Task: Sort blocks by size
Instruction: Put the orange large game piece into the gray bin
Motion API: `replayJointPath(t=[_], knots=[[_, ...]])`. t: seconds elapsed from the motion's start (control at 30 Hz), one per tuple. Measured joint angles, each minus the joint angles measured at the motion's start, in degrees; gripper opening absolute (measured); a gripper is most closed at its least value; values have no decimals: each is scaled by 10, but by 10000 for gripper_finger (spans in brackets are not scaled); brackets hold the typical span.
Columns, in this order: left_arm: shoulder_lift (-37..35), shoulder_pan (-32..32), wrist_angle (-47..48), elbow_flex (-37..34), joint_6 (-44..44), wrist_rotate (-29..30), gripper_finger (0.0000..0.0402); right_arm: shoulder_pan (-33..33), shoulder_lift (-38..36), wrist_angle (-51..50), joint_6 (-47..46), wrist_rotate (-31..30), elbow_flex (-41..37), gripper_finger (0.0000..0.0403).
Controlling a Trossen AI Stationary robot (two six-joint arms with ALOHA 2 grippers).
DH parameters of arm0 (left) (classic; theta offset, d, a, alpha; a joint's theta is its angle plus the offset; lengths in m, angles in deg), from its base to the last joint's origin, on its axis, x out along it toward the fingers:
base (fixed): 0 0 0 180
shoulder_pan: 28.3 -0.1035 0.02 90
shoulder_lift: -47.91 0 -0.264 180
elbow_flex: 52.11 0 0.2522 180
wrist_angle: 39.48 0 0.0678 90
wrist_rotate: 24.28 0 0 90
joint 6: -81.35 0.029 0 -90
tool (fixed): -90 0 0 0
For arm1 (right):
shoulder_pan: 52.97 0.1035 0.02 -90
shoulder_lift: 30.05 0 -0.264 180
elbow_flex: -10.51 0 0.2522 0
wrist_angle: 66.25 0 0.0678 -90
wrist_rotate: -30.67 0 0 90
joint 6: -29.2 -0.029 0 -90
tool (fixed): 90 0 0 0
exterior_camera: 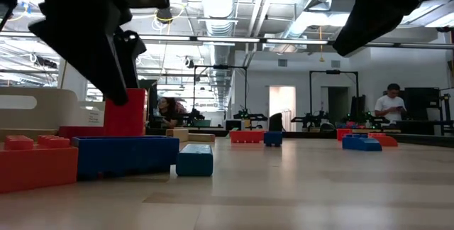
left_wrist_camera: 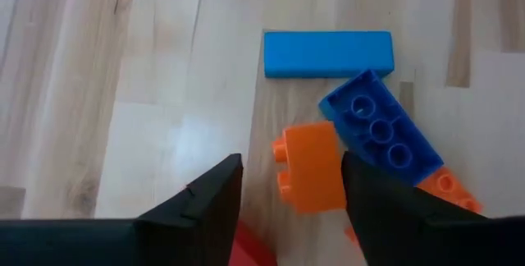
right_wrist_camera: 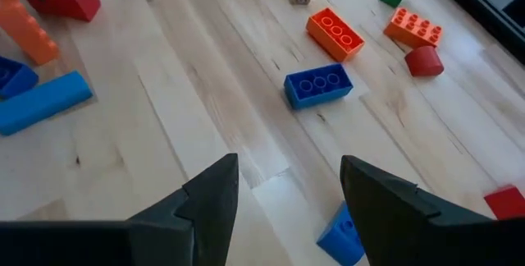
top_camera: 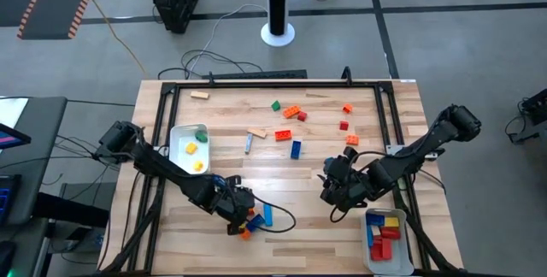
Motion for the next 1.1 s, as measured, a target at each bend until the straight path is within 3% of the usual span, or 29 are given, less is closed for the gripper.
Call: replayJointPath(t=[0.3,0.47,0.63,0.77,0.87,1.0,1.1], knots=[[25,-11,-1,-1,27,-22,88,0,0,-3,1,1,0,240],[23,-22,3,0,57,1,85,4,0,2,1,0,0,240],[-7,-33,15,0,90,74,95,21,0,52,34,-35,-13,240],[-35,-43,2,0,131,138,93,25,0,131,89,-52,-55,240],[-53,-49,-61,0,184,167,90,11,0,255,160,-47,-93,240],[-52,-58,-181,0,284,171,91,-23,0,404,270,27,-123,240],[-48,-69,-254,1,334,171,92,-42,0,438,317,52,-125,240]])
